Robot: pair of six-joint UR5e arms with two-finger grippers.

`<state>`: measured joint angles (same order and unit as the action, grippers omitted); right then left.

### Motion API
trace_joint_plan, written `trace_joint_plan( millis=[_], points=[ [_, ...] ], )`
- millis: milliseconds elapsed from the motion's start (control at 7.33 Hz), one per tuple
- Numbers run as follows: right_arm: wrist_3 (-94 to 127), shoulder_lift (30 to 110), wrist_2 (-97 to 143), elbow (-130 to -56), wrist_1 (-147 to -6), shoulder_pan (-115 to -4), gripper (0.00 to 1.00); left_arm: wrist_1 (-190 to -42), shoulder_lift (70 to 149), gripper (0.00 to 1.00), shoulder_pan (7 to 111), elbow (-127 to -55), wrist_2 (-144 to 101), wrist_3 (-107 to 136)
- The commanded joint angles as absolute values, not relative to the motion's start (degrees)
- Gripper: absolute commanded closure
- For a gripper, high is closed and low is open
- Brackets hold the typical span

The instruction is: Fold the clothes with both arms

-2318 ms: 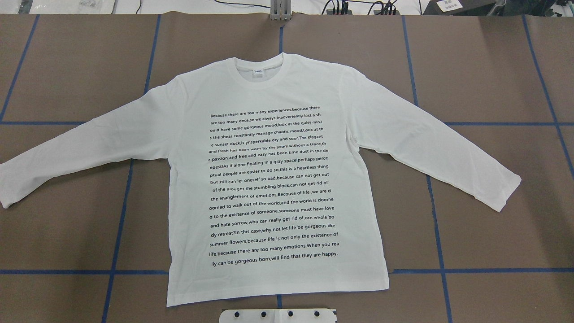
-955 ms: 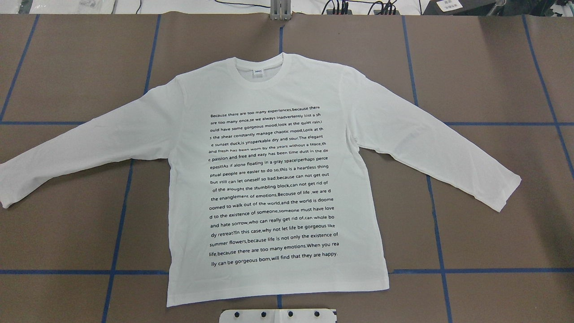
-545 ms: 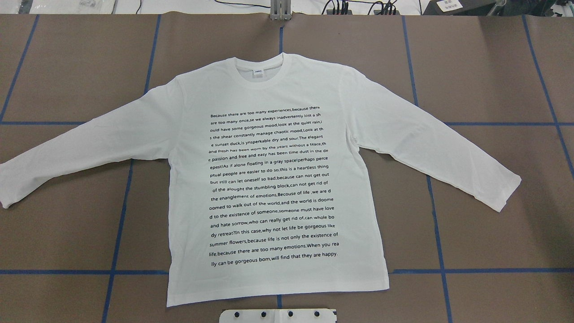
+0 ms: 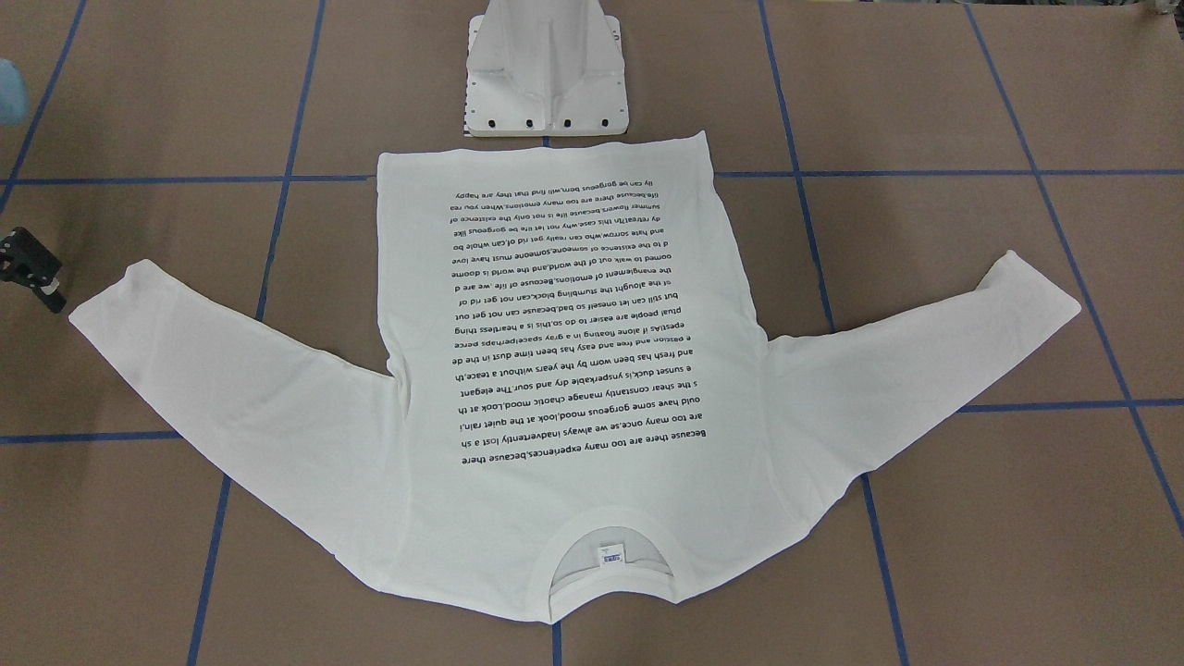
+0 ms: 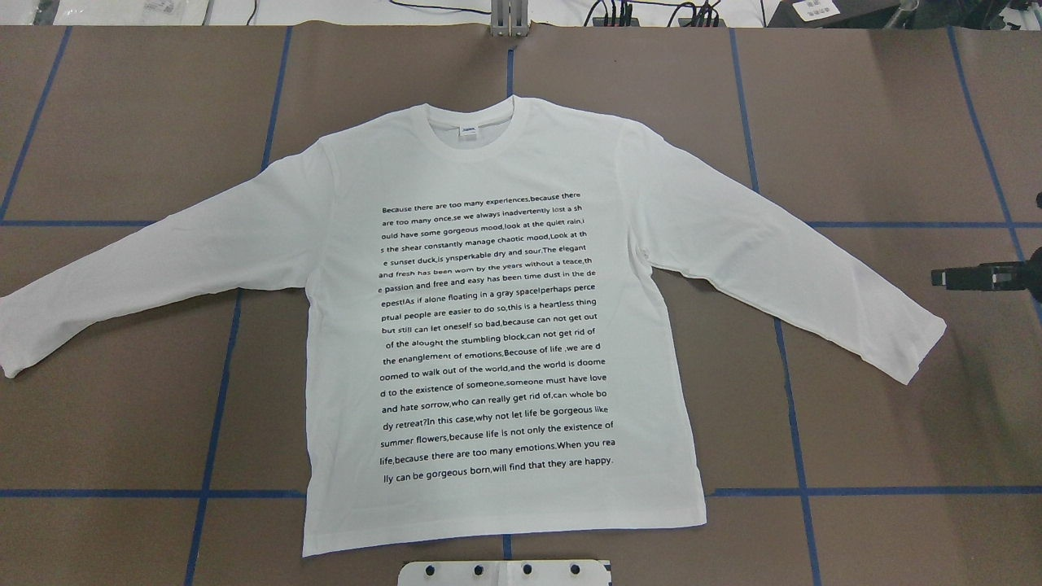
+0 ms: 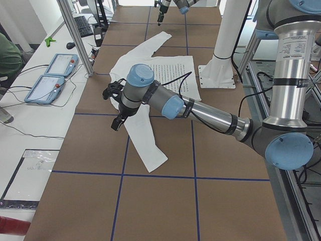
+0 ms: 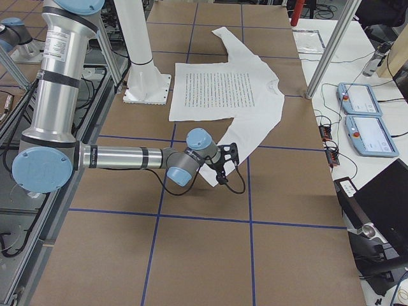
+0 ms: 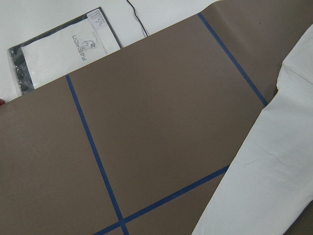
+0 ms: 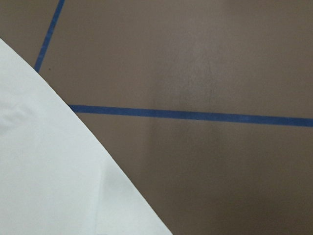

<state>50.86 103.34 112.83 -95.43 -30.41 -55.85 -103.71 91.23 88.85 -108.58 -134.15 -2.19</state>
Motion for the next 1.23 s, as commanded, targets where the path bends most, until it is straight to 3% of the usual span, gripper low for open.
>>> trace_joint_plan(
  millis=[0, 818, 955, 1091],
  points=[
    [55.0, 104.3, 107.5, -93.5, -28.5, -49.3, 0.16, -103.7, 91.2, 0.0, 88.9, -108.6, -134.2, -2.2],
    [54.9, 104.1, 106.3, -90.5, -28.4, -46.9, 0.27, -103.7, 91.1, 0.0, 89.1, -108.6, -134.2, -2.5],
    [54.9, 104.1, 106.3, -90.5, -28.3, -46.7, 0.36, -103.7, 91.1, 0.0, 89.2, -109.0, -134.3, -2.5],
    [54.9, 104.1, 106.3, -90.6, -28.4, -46.7, 0.66, -103.7, 90.9, 0.0, 89.2, -109.1, -134.3, -2.5]
  ],
)
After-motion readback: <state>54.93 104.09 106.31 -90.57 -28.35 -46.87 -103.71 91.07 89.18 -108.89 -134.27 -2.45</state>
